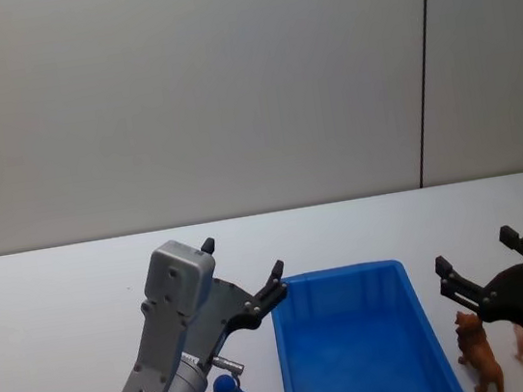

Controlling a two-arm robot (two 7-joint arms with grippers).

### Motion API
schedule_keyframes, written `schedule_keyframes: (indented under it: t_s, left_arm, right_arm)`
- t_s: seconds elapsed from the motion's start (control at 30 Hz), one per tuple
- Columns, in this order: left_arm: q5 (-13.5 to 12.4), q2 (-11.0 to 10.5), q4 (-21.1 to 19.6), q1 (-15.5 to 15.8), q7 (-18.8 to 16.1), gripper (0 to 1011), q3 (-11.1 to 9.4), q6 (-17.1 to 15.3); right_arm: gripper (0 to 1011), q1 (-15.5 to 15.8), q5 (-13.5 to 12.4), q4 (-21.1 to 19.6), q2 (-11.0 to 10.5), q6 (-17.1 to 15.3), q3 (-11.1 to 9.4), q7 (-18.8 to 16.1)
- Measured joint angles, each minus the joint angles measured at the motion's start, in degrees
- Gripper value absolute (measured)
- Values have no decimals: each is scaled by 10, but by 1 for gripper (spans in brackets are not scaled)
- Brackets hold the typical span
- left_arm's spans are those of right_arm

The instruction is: Pick up the two dolls from the table and place them into the box.

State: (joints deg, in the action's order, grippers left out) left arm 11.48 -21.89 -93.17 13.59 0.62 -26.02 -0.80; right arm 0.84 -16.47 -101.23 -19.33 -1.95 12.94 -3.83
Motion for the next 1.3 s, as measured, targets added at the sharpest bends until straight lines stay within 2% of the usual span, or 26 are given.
schedule_keyframes:
  t_s: [1.3]
  left_arm:
    - [0,0,0,0,0,1001,0,0]
  right_arm:
    - [1001,0,0,0,0,0,0,0]
